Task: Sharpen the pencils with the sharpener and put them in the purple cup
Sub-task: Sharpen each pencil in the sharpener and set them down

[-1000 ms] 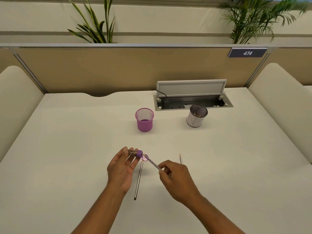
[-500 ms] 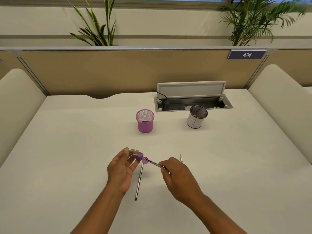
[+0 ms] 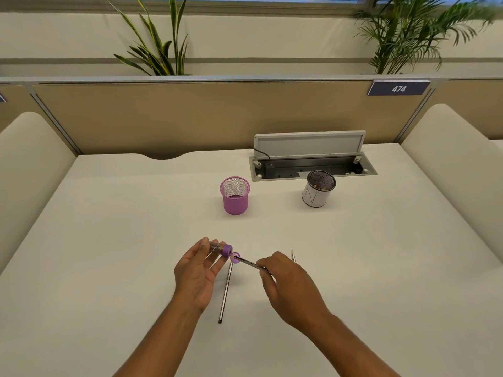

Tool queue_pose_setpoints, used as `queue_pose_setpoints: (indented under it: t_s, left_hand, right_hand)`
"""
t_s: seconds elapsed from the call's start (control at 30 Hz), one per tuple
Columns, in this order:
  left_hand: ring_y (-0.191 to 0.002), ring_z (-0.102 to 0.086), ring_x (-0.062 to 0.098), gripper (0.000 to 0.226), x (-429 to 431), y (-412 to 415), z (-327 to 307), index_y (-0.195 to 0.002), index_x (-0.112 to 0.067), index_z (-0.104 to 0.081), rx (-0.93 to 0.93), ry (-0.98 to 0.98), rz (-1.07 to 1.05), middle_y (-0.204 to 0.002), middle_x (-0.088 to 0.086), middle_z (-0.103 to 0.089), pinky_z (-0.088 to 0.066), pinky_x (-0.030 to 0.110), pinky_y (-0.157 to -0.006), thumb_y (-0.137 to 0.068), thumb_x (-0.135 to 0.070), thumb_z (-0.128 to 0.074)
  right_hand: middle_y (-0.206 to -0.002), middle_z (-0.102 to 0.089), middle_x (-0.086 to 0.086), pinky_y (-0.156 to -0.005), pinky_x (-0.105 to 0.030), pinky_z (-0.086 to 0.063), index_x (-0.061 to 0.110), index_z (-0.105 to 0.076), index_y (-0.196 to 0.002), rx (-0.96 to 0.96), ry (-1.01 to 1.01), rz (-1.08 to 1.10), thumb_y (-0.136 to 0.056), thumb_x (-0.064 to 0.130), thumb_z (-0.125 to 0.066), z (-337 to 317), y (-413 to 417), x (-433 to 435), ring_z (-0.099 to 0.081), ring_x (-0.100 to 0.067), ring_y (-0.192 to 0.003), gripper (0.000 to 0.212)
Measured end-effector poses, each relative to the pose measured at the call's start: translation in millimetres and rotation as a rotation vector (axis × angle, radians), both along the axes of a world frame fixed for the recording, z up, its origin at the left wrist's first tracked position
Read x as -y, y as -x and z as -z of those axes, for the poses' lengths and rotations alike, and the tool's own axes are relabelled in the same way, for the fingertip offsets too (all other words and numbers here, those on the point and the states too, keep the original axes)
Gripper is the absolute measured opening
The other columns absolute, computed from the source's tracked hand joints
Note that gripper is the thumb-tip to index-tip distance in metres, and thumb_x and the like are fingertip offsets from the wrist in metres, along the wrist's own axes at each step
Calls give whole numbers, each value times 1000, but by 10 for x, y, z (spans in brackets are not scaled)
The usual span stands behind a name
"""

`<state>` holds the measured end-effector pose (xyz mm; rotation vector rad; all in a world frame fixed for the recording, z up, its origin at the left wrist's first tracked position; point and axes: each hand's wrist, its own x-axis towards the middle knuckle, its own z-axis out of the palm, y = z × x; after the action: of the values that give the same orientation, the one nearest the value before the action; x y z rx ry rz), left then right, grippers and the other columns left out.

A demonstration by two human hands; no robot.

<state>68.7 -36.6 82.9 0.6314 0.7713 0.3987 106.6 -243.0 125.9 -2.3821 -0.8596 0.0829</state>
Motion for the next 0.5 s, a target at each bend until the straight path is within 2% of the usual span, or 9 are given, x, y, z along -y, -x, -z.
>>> queue_pose_setpoints:
  t_s: [0.3,0.5]
  left_hand:
    - [-89,-80,39,14,23,7,-28,-113,1,-68,-18,4,34,-110,27,-72,-66,44,-71,-102,-5,-62]
    - [-104,-77,42,28,78,15,-47,-125,5,-67,-56,-32,58,-119,32,-73,-67,43,-74,-100,-9,-65]
  right_hand:
    - [-98,-60,12,-67,-25,-48,28,-65,-115,-7,3,8,-104,30,-49,43,-39,-13,-58,-11,-80,20]
    - [-101,-63,10,-72,-25,-49,25,-66,-113,-31,23,13,-102,33,-56,86,-62,-39,-61,-13,-85,16]
